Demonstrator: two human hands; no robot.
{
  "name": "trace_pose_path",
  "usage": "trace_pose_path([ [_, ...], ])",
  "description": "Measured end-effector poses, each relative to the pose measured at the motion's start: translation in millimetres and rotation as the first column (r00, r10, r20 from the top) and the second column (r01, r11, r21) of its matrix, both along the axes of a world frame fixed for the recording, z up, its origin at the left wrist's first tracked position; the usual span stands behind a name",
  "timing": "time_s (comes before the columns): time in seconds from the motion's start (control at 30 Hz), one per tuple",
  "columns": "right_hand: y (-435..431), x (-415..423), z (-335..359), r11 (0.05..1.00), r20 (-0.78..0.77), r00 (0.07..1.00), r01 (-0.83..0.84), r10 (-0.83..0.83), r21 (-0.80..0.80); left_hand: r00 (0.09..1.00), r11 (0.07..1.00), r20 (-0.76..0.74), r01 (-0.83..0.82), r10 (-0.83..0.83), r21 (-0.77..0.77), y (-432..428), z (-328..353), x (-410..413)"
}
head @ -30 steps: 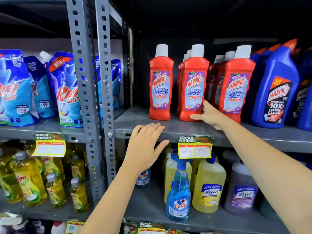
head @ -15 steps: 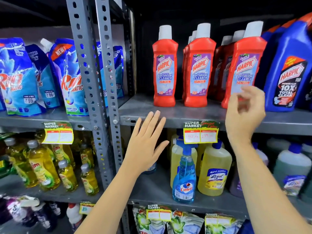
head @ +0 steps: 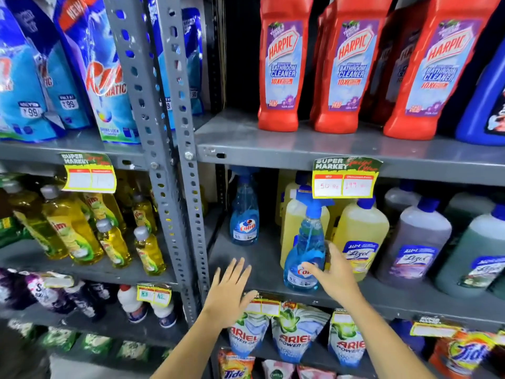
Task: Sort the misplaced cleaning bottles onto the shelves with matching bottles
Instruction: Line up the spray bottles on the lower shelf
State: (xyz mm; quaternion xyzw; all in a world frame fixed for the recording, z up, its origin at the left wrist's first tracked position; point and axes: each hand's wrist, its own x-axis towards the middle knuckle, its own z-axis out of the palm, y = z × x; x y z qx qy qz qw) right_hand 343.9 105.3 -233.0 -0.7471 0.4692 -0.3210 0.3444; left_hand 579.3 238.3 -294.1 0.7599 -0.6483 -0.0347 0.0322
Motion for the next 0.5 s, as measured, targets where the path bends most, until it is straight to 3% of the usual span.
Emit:
trace_pose_path([
  [0.1,-6,0,-15,0.990,-0.116,0.993,-0.007,0.024,0.137,1.000,0.999,-0.002,-0.011,0.011,0.040,6,-23,4],
  [0.2,-7,1,-26,0.992,-0.198,0.980,0.050,-0.025,0.118,0.999,1.000,0.031,-0.008,0.008,-0.003,8,-33,6],
  [0.5,8,32,-34,0.992,-0.125,0.990,0.075,-0.061,0.105,0.999,0.998,0.040,-0.012,0.014,-0.055,8,-41,6],
])
